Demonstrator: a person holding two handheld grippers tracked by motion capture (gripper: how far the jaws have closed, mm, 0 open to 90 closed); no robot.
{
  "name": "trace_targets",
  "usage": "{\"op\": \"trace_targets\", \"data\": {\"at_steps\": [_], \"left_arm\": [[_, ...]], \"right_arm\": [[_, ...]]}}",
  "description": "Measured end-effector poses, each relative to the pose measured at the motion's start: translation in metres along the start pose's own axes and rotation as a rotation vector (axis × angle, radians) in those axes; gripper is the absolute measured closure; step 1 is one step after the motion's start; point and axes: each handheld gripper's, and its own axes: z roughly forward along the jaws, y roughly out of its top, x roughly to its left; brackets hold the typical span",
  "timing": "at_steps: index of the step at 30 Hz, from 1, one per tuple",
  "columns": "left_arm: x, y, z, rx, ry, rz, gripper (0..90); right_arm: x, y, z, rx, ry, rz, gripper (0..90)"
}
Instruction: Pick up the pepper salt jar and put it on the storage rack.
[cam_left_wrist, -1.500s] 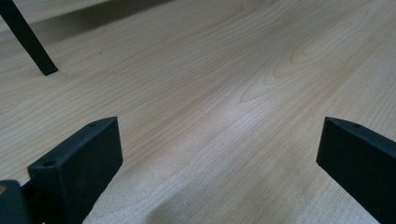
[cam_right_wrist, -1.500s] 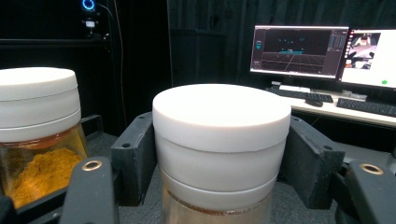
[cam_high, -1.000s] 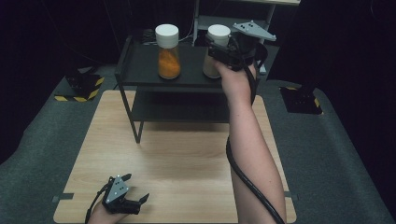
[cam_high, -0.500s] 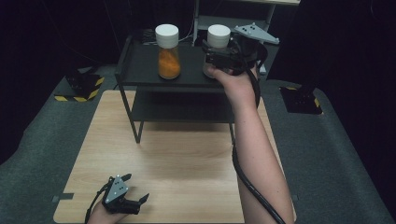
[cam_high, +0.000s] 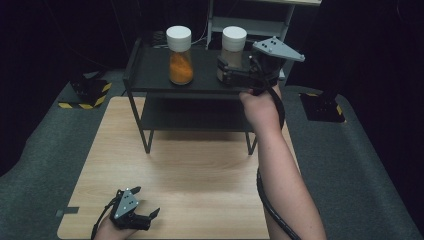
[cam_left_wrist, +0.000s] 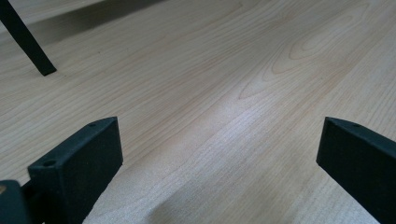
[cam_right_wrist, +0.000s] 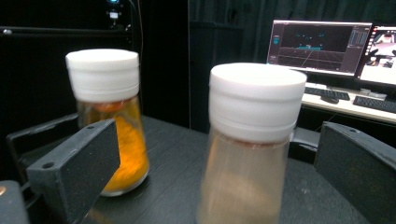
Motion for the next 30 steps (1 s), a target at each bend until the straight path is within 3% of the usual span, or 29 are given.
{"op": "trace_targets", "data": {"at_steps": [9,19,30], "left_arm": [[0.000,0.000,0.000,0.003,-0.004,0.000,0.5],[-0.002,0.001,0.001,0.006,-0.002,0.002,0.5],[0.000,0.001,0.001,0.004,-0.006,-0.004,0.5]], "right_arm": [[0.007,-0.016,-0.018,0.006,0.007,-0.012,0.0],[0.010,-0.051,-0.041,0.019,0.020,-0.045,0.0],[0.009,-0.087,-0.056,0.059,0.044,-0.046,0.0]]}}
